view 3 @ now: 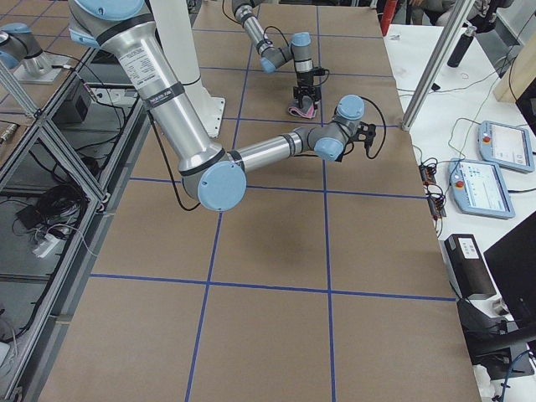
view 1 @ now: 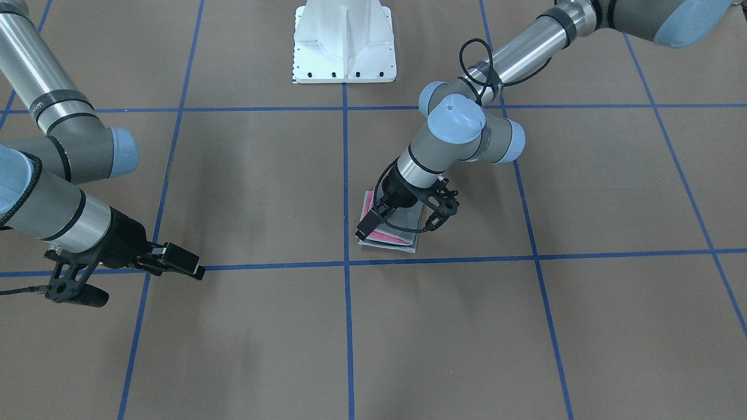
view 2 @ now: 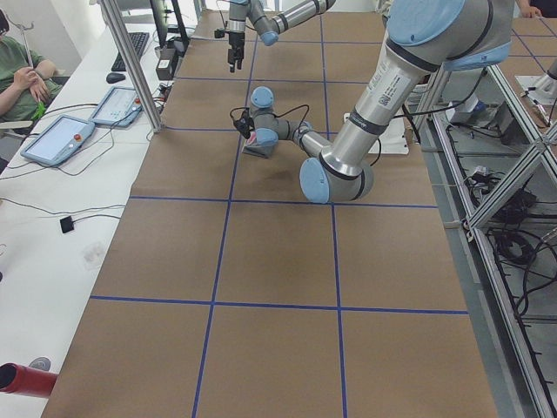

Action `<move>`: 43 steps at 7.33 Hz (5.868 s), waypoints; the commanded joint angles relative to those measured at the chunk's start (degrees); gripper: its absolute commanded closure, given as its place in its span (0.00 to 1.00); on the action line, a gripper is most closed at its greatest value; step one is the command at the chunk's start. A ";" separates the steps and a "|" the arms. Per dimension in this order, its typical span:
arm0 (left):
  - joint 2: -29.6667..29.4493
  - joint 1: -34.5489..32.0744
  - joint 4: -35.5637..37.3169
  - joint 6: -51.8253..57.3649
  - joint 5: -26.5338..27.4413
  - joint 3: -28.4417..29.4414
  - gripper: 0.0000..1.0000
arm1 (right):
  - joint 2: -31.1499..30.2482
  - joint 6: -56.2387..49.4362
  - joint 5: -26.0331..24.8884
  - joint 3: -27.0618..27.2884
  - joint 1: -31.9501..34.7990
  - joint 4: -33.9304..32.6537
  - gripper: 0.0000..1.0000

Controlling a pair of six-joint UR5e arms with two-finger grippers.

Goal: Fold towel twice with both arms

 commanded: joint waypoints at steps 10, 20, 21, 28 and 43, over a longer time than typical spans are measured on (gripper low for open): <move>10.99 -19.09 5.75 34.98 -6.06 -10.40 0.01 | -4.69 -23.53 0.28 1.15 8.49 -7.23 0.00; 34.01 -35.21 18.12 94.23 -8.18 -21.48 0.00 | -18.05 -58.69 -10.62 6.96 20.19 -26.03 0.00; 38.57 -35.21 14.08 94.41 -8.00 -20.95 0.00 | -19.80 -59.13 -9.93 7.82 22.20 -25.49 0.00; 39.94 -55.07 50.80 125.03 -21.79 -27.52 0.00 | -26.50 -72.26 1.94 22.73 35.38 -46.84 0.00; 43.54 -55.25 41.37 124.47 -23.38 -22.00 0.00 | -33.88 -77.76 3.44 23.92 36.64 -47.11 0.00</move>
